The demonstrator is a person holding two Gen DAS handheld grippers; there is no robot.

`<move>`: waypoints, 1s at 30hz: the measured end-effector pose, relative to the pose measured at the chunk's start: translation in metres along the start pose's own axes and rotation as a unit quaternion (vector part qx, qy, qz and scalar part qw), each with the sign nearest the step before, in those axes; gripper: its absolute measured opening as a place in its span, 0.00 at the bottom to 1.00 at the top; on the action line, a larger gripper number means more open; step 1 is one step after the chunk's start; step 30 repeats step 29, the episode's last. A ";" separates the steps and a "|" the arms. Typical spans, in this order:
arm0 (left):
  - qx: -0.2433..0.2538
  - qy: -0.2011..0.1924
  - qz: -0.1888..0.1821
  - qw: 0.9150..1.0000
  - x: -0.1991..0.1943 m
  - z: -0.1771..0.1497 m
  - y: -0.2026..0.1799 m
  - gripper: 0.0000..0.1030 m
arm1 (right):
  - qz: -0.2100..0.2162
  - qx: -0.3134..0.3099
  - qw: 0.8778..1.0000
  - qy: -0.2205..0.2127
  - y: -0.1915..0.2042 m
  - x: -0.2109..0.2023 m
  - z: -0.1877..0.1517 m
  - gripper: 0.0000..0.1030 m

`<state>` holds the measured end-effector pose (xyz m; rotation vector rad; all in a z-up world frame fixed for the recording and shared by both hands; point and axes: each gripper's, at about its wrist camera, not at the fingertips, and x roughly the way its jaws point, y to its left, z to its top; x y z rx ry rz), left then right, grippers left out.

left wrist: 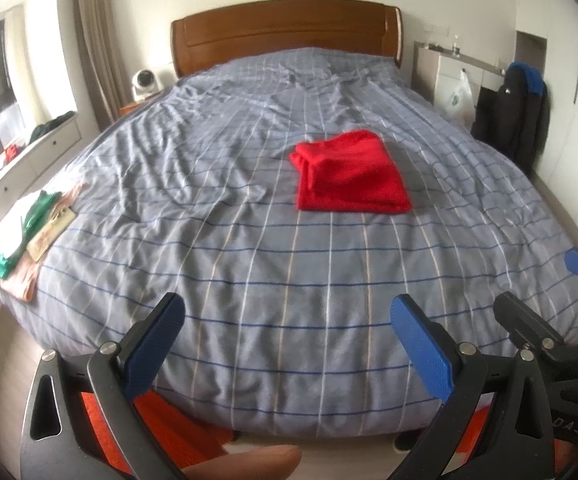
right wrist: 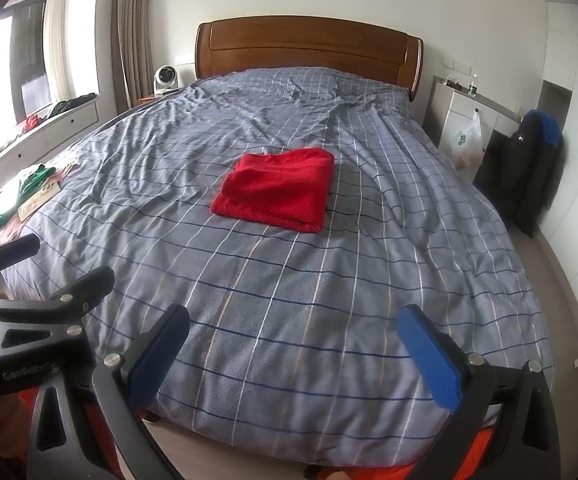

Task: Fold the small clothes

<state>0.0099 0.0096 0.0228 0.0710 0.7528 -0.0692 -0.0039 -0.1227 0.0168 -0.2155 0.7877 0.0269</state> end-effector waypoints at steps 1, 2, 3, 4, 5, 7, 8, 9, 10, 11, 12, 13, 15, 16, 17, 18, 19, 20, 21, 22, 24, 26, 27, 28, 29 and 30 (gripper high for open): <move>0.000 -0.001 0.000 1.000 -0.001 0.000 0.000 1.00 | 0.000 0.001 1.000 0.000 -0.001 0.000 0.000 0.99; 0.000 -0.002 0.001 1.000 -0.001 0.001 0.000 1.00 | 0.000 0.002 1.000 0.001 -0.002 0.000 0.000 1.00; 0.000 -0.003 0.002 1.000 -0.002 0.001 0.000 1.00 | 0.000 0.003 1.000 0.000 -0.002 -0.001 0.001 1.00; -0.001 -0.004 0.003 1.000 -0.002 0.001 0.000 1.00 | 0.000 0.003 1.000 -0.001 -0.003 -0.002 0.001 0.99; -0.001 -0.005 0.003 1.000 -0.002 0.001 0.000 1.00 | -0.001 0.003 1.000 -0.001 -0.003 -0.003 0.001 1.00; -0.001 -0.003 0.003 1.000 -0.002 0.001 0.000 1.00 | -0.001 0.004 1.000 -0.003 -0.004 -0.004 0.001 1.00; -0.001 -0.003 0.003 1.000 -0.002 0.001 0.000 1.00 | -0.002 0.004 1.000 -0.004 -0.004 -0.004 0.001 0.99; -0.001 -0.003 0.004 1.000 -0.002 0.001 0.000 1.00 | -0.003 0.004 1.000 -0.004 -0.004 -0.004 0.001 0.99; -0.001 -0.003 0.004 1.000 -0.002 0.001 0.000 1.00 | -0.003 0.004 1.000 -0.004 -0.004 -0.004 0.001 0.99; -0.001 -0.003 0.004 1.000 -0.002 0.001 0.000 1.00 | -0.003 0.004 1.000 -0.004 -0.005 -0.003 0.001 0.99; -0.001 -0.003 0.004 1.000 -0.002 0.001 0.000 1.00 | -0.003 0.004 1.000 -0.003 -0.005 -0.003 0.001 0.99; -0.001 -0.003 0.004 1.000 -0.002 0.001 0.000 1.00 | -0.003 0.004 1.000 -0.003 -0.005 -0.003 0.001 1.00; -0.001 -0.003 0.005 1.000 -0.002 0.001 0.001 1.00 | -0.003 0.004 1.000 -0.002 -0.006 -0.003 0.001 0.99; -0.002 -0.002 0.005 1.000 -0.002 0.001 0.001 1.00 | -0.003 0.004 1.000 -0.001 -0.006 -0.002 0.000 1.00; -0.001 -0.003 0.004 1.000 -0.002 0.001 0.000 1.00 | -0.003 0.004 1.000 -0.001 -0.007 -0.002 0.000 1.00; -0.002 -0.004 0.004 1.000 -0.002 0.001 0.001 1.00 | -0.004 0.004 1.000 -0.001 -0.007 -0.002 0.000 0.99; -0.006 -0.007 0.006 1.000 -0.003 0.001 0.002 1.00 | -0.004 0.004 1.000 -0.001 -0.008 -0.002 0.000 0.99; -0.009 -0.009 0.010 1.000 -0.003 0.000 0.003 1.00 | -0.003 0.004 1.000 -0.001 -0.007 -0.002 0.000 0.99; -0.012 -0.011 0.014 1.000 -0.003 -0.001 0.003 1.00 | -0.004 0.004 1.000 -0.001 -0.007 -0.002 0.000 1.00; -0.013 -0.012 0.018 1.000 -0.004 -0.001 0.004 1.00 | -0.005 0.004 1.000 -0.001 -0.008 -0.002 0.000 0.99; -0.014 -0.012 0.022 1.000 -0.003 -0.001 0.005 1.00 | -0.005 0.005 1.000 0.000 -0.009 -0.001 -0.001 1.00; -0.014 -0.012 0.023 1.000 -0.001 -0.001 0.004 1.00 | -0.005 0.005 1.000 -0.001 -0.009 -0.001 -0.001 0.99; -0.011 -0.013 0.025 1.000 -0.002 -0.001 0.004 1.00 | -0.005 0.004 1.000 -0.001 -0.009 -0.001 -0.001 0.99; -0.009 -0.014 0.027 1.000 -0.002 -0.001 0.004 1.00 | -0.005 0.004 1.000 -0.001 -0.009 -0.001 -0.001 0.99; -0.005 -0.016 0.027 0.999 -0.002 -0.001 0.003 1.00 | -0.005 0.005 1.000 -0.001 -0.009 -0.001 -0.001 1.00; -0.005 -0.016 0.027 0.999 -0.002 -0.001 0.003 1.00 | -0.005 0.005 1.000 -0.001 -0.009 -0.001 -0.001 1.00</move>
